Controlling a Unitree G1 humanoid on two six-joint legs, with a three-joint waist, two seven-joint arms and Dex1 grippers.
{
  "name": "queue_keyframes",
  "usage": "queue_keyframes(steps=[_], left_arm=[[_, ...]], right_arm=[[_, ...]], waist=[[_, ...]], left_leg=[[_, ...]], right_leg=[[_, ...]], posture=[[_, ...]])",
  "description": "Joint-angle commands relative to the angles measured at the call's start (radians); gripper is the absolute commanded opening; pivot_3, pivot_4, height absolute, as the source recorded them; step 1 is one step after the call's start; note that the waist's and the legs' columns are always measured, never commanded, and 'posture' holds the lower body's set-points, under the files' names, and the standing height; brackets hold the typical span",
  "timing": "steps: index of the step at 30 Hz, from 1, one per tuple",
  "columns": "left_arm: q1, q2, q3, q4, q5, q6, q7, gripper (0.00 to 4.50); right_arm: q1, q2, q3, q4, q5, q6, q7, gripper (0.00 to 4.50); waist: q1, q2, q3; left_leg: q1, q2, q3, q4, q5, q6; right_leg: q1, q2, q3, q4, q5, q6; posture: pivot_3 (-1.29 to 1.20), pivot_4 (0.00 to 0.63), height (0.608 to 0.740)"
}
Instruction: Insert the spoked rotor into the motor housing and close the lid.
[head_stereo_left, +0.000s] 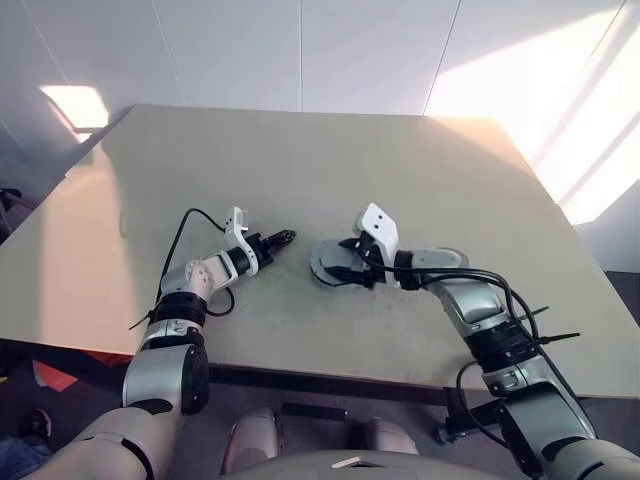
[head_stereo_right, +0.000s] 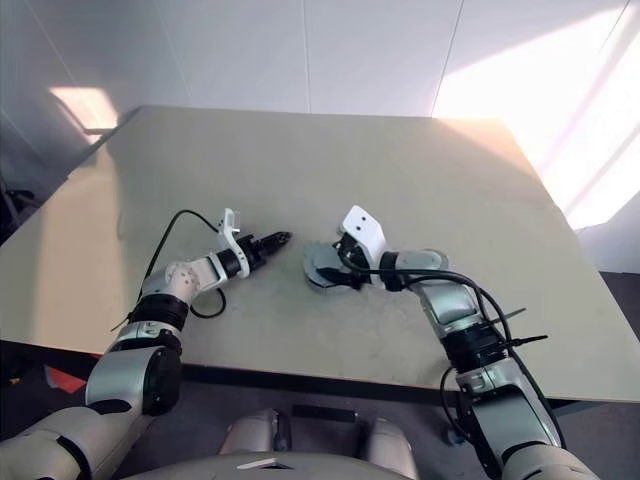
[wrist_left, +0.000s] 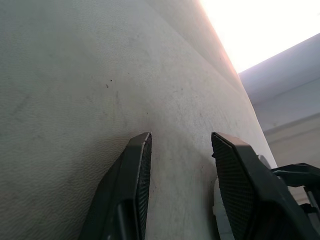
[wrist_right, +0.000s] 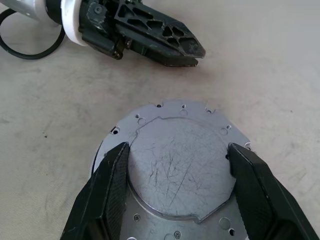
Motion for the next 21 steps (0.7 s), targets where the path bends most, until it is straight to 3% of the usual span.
queue_keyframes(steps=[1, 21], left_arm=[[0.009, 0.009, -0.005, -0.014, 0.011, 0.003, 0.008, 2.03], [0.016, 0.01, -0.009, -0.019, 0.012, 0.007, 0.012, 2.03]], right_arm=[[-0.01, -0.001, -0.002, 0.01, -0.013, -0.03, 0.004, 3.03], [0.016, -0.001, -0.015, -0.018, 0.015, -0.054, 0.053, 3.03]], waist=[[0.0, 0.0, 0.0], [0.001, 0.0, 0.0]], left_leg=[[0.001, 0.0, 0.0, 0.0, 0.0, 0.0], [0.001, 0.0, 0.0, 0.001, 0.0, 0.001]], right_leg=[[0.001, 0.0, 0.0, 0.0, 0.0, 0.0], [0.001, 0.0, 0.0, 0.0, 0.0, 0.0]], posture=[[0.0, 0.0, 0.74], [0.0, 0.0, 0.74]])
